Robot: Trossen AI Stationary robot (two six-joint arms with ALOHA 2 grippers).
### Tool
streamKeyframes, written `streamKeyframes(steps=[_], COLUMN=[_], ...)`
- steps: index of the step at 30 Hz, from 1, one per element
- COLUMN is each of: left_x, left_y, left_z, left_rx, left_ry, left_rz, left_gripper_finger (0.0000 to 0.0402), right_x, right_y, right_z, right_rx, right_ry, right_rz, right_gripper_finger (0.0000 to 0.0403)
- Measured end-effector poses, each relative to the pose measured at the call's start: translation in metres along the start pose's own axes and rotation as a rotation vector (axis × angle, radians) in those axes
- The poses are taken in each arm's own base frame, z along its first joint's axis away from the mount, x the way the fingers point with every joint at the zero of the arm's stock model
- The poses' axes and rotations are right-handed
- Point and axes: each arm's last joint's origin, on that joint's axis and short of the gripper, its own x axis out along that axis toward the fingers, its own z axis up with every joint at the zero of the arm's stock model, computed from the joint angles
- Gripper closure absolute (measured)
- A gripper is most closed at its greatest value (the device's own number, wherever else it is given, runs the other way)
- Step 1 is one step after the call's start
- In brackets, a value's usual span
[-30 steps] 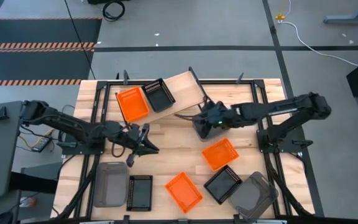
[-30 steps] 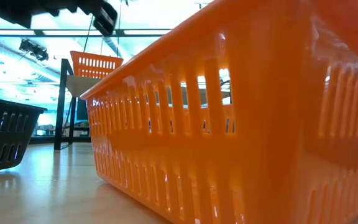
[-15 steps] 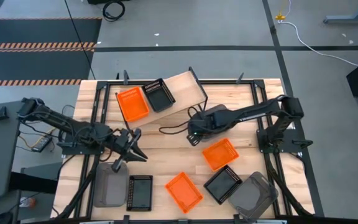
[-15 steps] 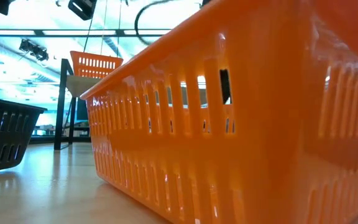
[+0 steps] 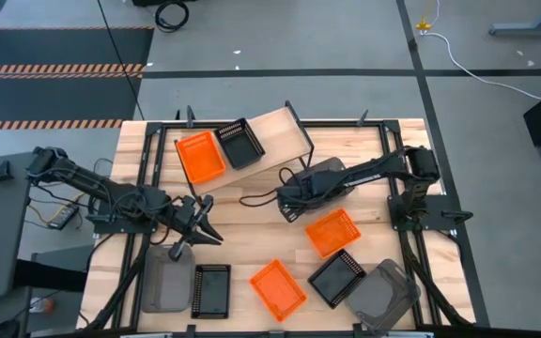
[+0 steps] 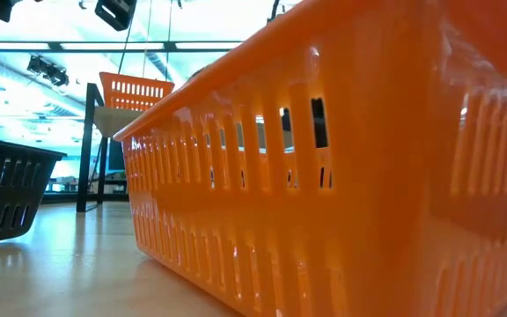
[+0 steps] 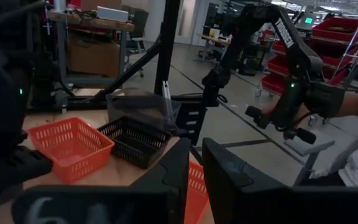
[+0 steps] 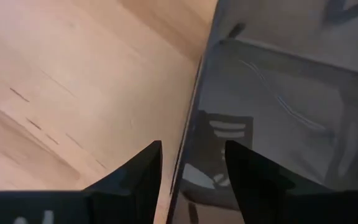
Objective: Stack baskets on shelf by color
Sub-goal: Put the top gray bin on the shelf
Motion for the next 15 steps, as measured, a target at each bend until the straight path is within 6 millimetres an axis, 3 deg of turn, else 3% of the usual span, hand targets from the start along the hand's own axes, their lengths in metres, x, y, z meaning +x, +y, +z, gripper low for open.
streamKeyframes(steps=[9,15], left_x=[0.001,0.001], left_y=[-0.010,-0.011], left_z=[-0.002,-0.001], left_rx=[-0.001,0.003], left_ry=[0.001,-0.009], left_rz=[-0.012,-0.003], left_gripper_finger=[0.0349,0.0349], right_x=[0.009,0.003], right_y=[0.001,0.002], right_z=[-0.004,-0.008], right_rx=[-0.033,-0.090], right_ry=[0.023,0.036], right_rz=[-0.032,-0.029], right_gripper_finger=[0.0251,0.0325])
